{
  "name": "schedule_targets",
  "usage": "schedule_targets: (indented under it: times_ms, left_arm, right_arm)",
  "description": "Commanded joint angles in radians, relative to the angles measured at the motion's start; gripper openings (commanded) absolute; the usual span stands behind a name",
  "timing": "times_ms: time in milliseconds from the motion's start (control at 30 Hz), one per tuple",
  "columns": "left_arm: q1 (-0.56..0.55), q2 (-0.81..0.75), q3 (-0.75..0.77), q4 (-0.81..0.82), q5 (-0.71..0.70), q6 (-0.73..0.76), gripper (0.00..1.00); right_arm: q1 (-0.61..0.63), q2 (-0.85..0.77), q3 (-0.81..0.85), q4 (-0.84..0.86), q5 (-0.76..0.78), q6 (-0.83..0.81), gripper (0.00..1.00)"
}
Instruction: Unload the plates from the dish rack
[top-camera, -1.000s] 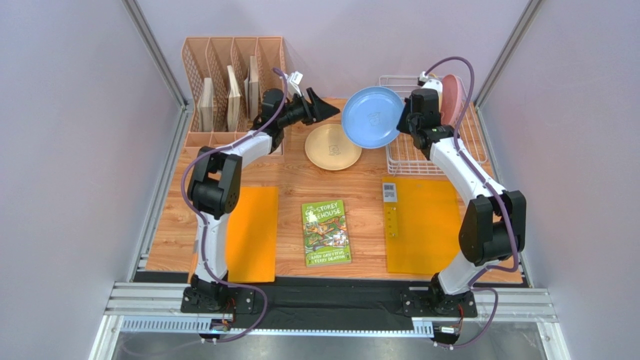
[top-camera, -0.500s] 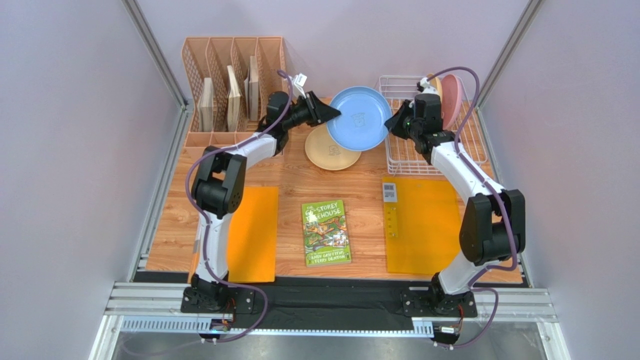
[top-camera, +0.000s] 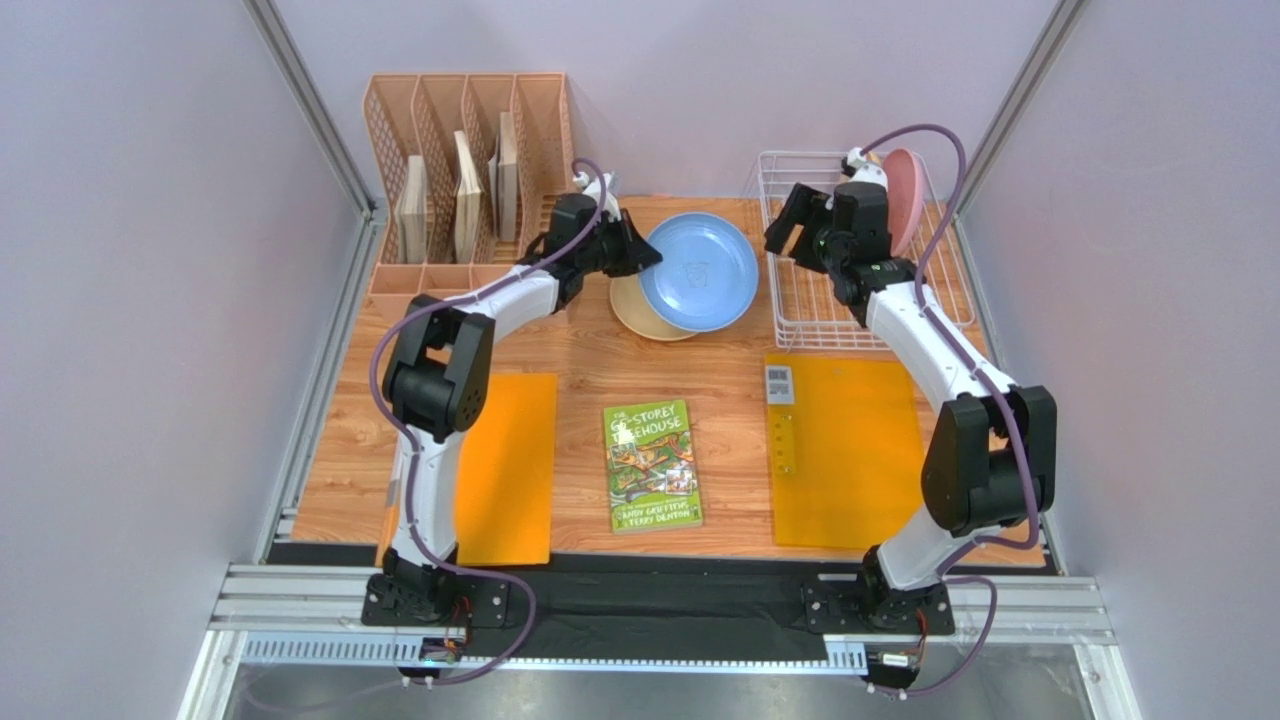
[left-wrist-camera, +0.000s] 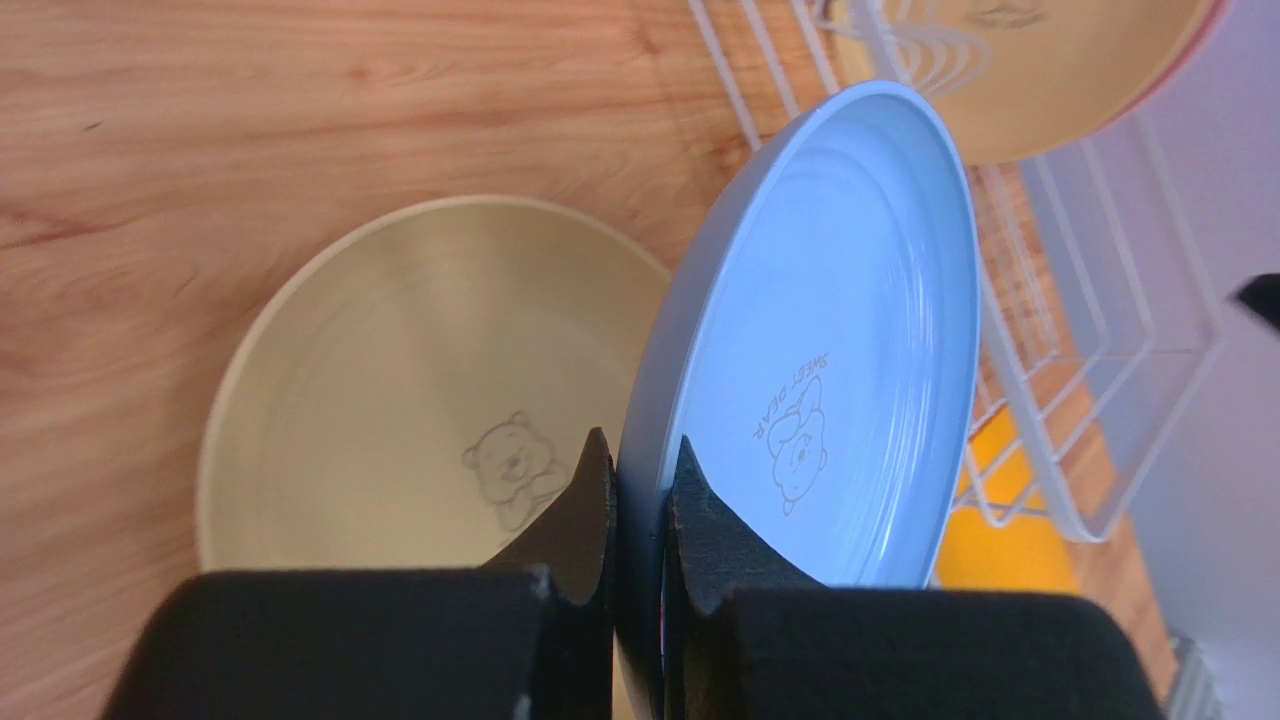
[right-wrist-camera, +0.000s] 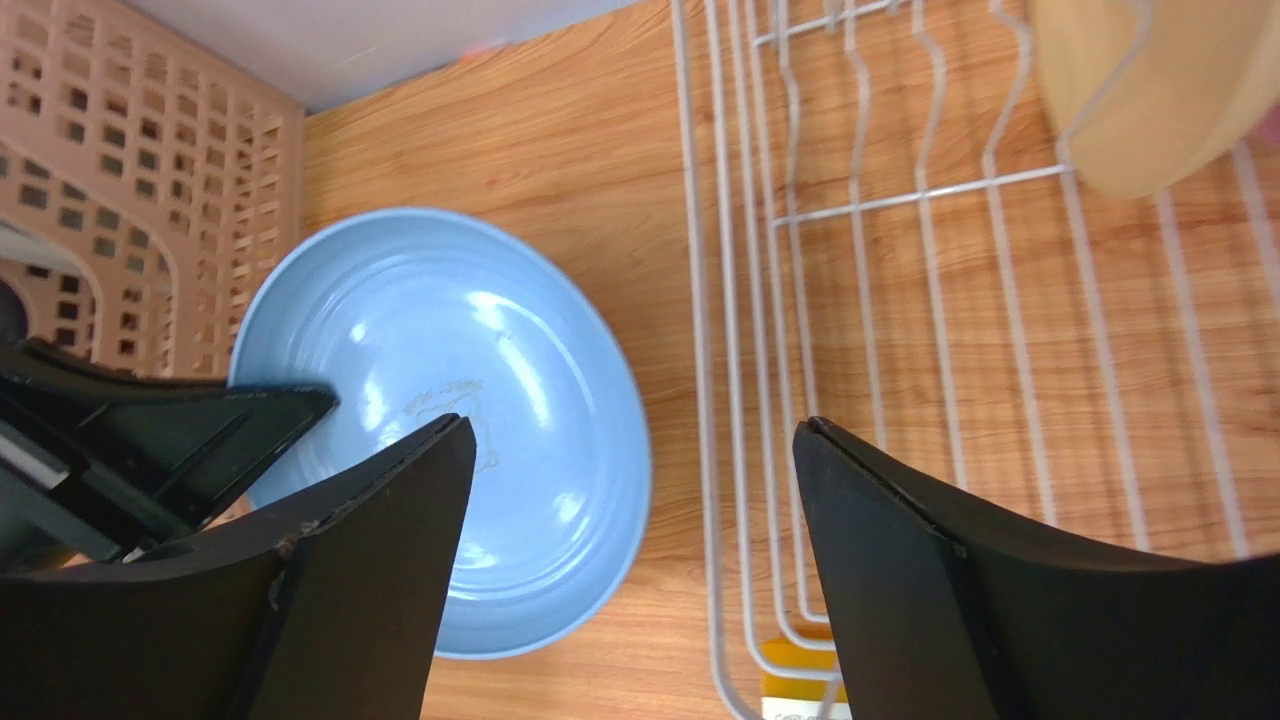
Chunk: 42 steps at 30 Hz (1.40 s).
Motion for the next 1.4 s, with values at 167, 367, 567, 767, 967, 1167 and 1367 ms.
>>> schedule_targets:
  times_ms: [167,367,567,767,967,1167,1367]
  left_arm:
    - [0.005,-0.072,-0.001,-0.120,-0.154,0.082,0.00]
    - [0.034,-0.063,-0.024,-0.097,-0.174,0.037,0.00]
    - [0.046,-0.052,-0.049,-0.090,-0.179,0.028,0.00]
    - [0.048,-0.036,-0.053,-0.096,-0.177,0.022,0.18]
    - [0.049,-0.011,-0.035,-0.103,-0.152,0.020,0.46]
    - [0.048,-0.042,-0.027,-0.172,-0.191,0.063,0.63]
    - [0.042,-0.060,0.036,-0.326,-0.300,0.146,0.70]
  right_arm:
    - [-0.067,-0.070,0.107,-0.040,0.180,-0.113,0.84]
    - [-0.075,-0.054,0.107,-0.043,0.147,-0.092,0.84]
    - [-0.075,-0.039,0.105,-0.043,0.146,-0.098,0.83]
    - [-0.075,0.004,0.183,-0.064,0.210,-0.158,0.83]
    - [-0.075,0.126,0.323,-0.121,0.452,-0.290,0.84]
    - [-0.077,0.218,0.401,-0.118,0.554,-0.375,0.84]
    - [-0.078,0.343,0.536,-0.133,0.618,-0.467,0.82]
